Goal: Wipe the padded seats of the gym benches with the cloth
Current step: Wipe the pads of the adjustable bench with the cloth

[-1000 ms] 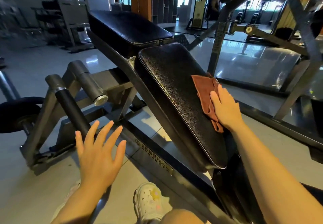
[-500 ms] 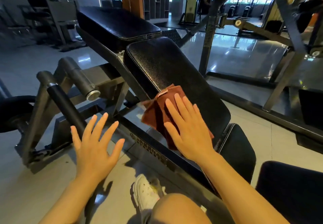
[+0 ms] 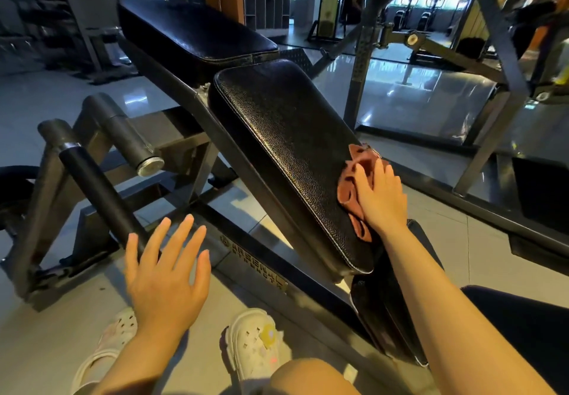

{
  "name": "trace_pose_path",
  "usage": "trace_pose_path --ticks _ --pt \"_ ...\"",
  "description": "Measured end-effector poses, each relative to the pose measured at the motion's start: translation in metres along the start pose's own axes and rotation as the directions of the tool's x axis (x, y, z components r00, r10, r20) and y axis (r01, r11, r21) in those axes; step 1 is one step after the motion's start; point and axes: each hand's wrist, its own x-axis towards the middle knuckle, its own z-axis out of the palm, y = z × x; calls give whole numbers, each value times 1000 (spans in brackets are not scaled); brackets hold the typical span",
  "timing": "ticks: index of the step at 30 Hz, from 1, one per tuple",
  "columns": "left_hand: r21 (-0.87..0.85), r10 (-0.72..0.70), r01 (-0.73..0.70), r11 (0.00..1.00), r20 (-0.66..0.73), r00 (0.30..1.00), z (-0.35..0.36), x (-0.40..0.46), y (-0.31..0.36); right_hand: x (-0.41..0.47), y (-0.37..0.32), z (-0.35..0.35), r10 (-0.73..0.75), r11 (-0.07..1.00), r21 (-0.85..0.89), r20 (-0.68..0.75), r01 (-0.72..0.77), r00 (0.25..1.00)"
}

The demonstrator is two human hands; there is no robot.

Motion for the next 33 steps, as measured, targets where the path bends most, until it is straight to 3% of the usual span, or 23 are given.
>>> trace_pose_path --ticks 4,7,10,13,17,22,24,27,33 --pt "6 -6 6 1000 -3 1000 0 0 1 16 -78 6 -190 982 -2 47 190 981" --pt "9 -12 12 1000 14 1000 -2 0 0 15 -130 14 -381 924 16 134 382 915" --pt "9 -33 32 999 48 998 -5 1 2 -2 -134 16 -615 783 -26 113 621 780" --pt "-12 -113 116 993 132 985 -13 3 5 -19 -100 12 -699 713 41 123 700 705" --pt "-42 -182 201 979 269 946 -24 6 24 -51 -32 0 -529 849 105 160 518 834" --pt "-311 13 88 946 310 951 -39 29 79 -110 61 -5 -125 984 139 100 110 987" --pt "-362 117 -1 932 299 947 -44 41 107 -141 79 0 37 976 211 70 -51 997" --pt "-395 278 -134 909 335 900 -45 45 148 -177 85 5 51 984 167 59 -61 997" --pt "-379 601 -471 796 407 688 -47 19 167 -118 94 5 201 973 110 25 -202 979"
